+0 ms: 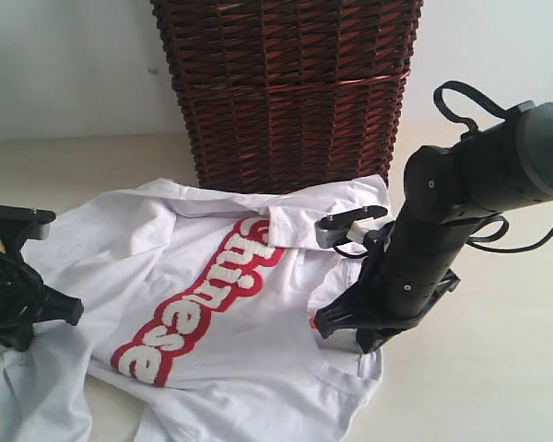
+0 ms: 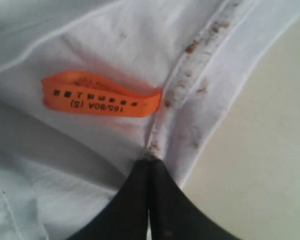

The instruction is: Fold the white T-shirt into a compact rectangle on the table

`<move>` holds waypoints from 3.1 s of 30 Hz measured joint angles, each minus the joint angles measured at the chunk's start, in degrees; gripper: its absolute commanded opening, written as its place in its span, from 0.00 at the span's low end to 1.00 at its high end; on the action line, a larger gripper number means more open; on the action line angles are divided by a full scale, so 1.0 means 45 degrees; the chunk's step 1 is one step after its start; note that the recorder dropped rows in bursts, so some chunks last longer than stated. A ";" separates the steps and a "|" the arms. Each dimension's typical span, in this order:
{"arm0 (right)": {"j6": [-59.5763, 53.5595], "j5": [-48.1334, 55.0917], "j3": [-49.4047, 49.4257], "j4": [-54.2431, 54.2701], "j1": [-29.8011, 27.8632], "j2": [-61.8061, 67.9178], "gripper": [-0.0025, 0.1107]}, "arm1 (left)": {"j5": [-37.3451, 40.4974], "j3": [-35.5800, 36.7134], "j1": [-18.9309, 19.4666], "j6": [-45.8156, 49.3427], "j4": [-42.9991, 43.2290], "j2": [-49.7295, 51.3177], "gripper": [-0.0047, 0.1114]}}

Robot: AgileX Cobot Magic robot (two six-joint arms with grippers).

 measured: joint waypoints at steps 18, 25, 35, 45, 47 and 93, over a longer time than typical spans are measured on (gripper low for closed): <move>0.2049 -0.0727 -0.0088 -0.2822 -0.0858 0.0000 0.02 | 0.2932 -0.0538 0.1422 -0.0593 0.2199 -0.0796 0.04; 0.1018 -0.1220 0.0148 -0.2774 -0.1221 -0.0470 0.02 | 0.2706 -0.1078 0.1765 0.1764 -0.0149 -0.0796 0.15; -0.4934 -0.0922 0.0571 0.2619 -0.1427 -0.2996 0.02 | 0.2781 -0.1242 0.1793 0.4003 -0.2310 -0.0826 0.34; -0.6660 -0.0693 0.0998 0.4450 0.1492 -0.3512 0.02 | 0.2645 -0.1242 0.1821 0.5396 -0.3973 -0.1178 0.34; -0.6138 -0.0811 0.1050 0.3922 0.2064 -0.2724 0.02 | 0.2564 -0.1242 0.1821 0.5454 -0.4219 -0.1479 0.34; -0.0819 -0.1756 0.0812 -0.0800 0.2534 -0.0626 0.02 | -0.0431 0.1632 0.0897 0.1407 -0.1077 -0.2154 0.04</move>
